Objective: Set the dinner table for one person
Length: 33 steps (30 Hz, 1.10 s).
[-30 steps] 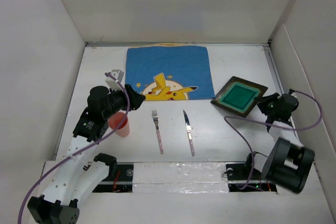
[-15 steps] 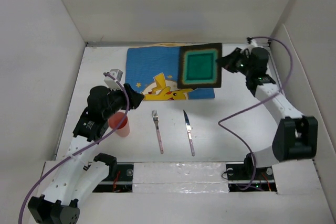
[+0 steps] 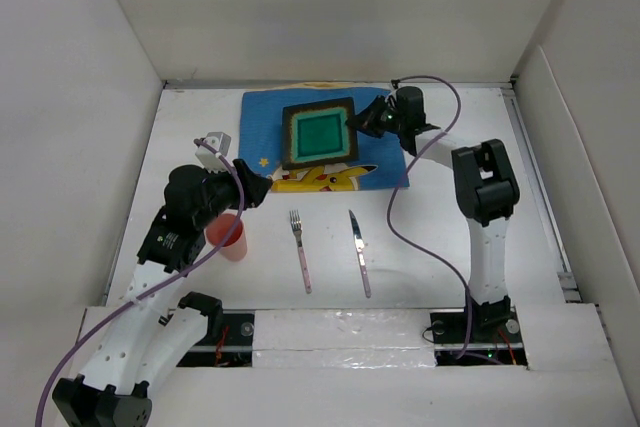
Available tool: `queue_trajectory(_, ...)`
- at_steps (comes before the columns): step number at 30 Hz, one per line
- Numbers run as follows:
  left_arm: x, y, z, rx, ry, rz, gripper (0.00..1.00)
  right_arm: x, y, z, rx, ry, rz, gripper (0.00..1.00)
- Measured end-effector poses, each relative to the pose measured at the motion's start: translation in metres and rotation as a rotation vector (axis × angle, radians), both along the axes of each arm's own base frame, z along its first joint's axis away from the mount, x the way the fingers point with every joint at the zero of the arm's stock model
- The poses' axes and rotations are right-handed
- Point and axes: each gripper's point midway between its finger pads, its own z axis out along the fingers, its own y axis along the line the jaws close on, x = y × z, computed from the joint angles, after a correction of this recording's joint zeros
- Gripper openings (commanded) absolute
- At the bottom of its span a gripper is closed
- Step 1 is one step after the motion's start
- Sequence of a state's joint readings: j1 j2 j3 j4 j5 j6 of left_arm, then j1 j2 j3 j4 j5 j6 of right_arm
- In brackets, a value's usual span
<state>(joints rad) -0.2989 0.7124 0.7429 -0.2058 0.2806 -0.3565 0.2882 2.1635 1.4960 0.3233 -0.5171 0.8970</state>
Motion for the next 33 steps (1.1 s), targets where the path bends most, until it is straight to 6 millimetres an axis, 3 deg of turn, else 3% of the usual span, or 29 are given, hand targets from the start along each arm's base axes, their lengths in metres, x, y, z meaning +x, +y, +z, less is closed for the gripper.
queue_trajectory(12,0.000,-0.001,0.000,-0.001,0.001,-0.004,0.39,0.022,0.027,-0.045,0.057,0.076,-0.048,0.00)
queue_trajectory(20,-0.001,-0.001,0.000,-0.002,0.001,-0.005,0.39,0.021,0.027,-0.064,0.048,0.112,-0.048,0.00)
queue_trajectory(24,0.000,-0.001,0.000,-0.001,0.002,-0.006,0.39,0.021,0.027,-0.064,0.048,0.118,-0.038,0.21)
queue_trajectory(25,0.000,-0.001,-0.001,-0.002,0.003,-0.006,0.39,0.021,0.028,-0.062,0.051,0.121,-0.030,0.35)
queue_trajectory(28,0.000,-0.001,-0.001,-0.001,0.006,-0.006,0.39,0.024,0.030,-0.050,0.057,0.104,0.001,0.54)
queue_trajectory(33,0.000,-0.001,-0.001,-0.001,0.006,-0.006,0.39,0.025,0.022,-0.050,-0.006,0.096,0.011,0.65)
